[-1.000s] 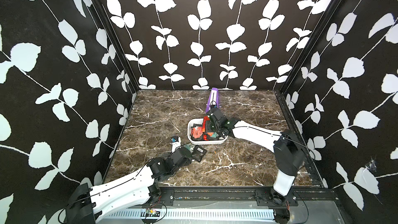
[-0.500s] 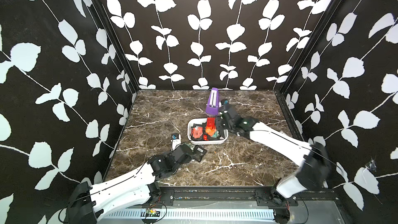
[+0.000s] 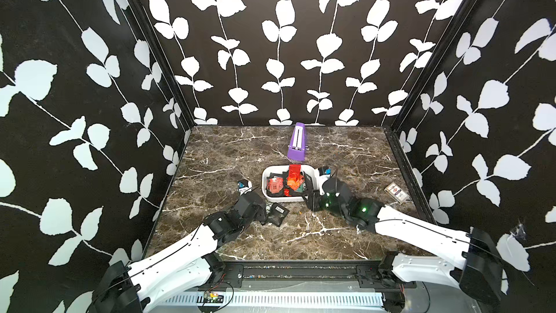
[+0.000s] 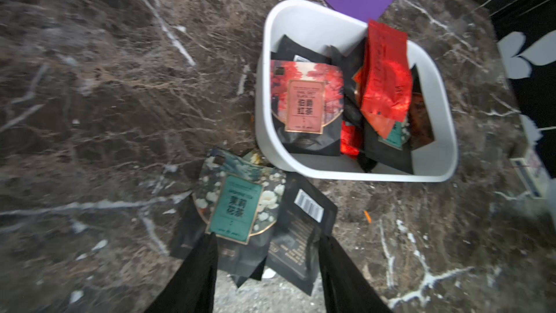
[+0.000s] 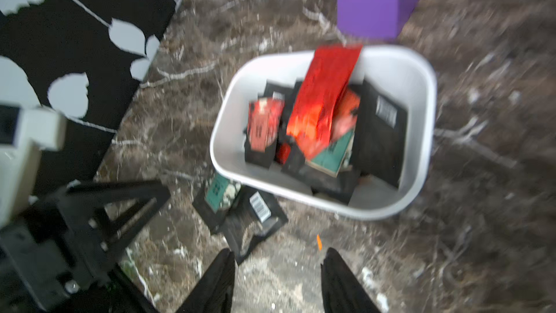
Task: Put the tea bags into the storage box
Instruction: Pick up the tea bag from the center of the board.
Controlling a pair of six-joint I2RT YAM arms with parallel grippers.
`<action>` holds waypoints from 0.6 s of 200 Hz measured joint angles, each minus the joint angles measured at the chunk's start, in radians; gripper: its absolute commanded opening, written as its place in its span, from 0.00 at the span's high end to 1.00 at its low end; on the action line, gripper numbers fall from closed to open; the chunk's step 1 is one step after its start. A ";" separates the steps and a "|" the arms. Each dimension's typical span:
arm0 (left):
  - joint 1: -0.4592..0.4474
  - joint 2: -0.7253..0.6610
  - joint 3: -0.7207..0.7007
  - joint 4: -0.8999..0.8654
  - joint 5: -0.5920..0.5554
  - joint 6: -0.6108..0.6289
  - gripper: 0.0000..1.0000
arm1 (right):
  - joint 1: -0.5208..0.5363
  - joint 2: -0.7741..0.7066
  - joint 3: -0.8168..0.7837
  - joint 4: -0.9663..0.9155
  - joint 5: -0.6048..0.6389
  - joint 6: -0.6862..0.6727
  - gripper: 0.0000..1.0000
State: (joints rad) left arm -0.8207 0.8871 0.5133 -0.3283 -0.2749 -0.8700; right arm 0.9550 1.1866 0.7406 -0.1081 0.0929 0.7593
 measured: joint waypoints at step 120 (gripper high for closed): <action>0.038 0.146 -0.005 0.103 0.140 0.011 0.57 | 0.210 0.234 -0.084 0.240 0.057 0.194 0.53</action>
State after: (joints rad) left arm -0.7826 1.0328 0.5083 -0.2256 -0.1345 -0.8585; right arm 1.1652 1.4204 0.6571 0.1318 0.1497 0.9535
